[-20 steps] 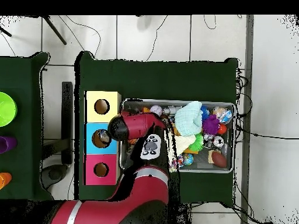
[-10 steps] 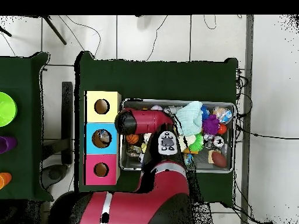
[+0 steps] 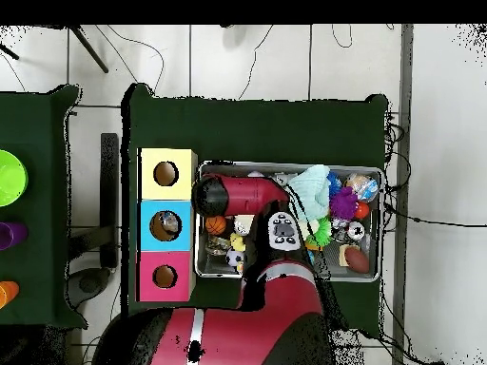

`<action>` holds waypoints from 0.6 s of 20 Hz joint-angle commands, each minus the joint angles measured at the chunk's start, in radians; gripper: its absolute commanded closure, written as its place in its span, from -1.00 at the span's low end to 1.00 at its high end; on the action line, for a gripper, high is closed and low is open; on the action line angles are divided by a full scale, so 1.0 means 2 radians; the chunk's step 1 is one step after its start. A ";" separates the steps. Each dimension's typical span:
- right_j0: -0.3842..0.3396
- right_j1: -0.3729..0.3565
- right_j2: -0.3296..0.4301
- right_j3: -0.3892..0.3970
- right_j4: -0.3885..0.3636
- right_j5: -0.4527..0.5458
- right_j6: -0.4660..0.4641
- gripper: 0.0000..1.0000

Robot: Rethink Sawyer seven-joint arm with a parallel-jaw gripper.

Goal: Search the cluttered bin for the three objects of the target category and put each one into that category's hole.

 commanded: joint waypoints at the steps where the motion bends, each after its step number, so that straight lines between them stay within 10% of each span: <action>1: -0.014 0.041 0.081 0.016 -0.005 0.032 -0.008 -1.00; 12: -0.003 0.028 0.069 0.013 0.016 0.095 0.011 -1.00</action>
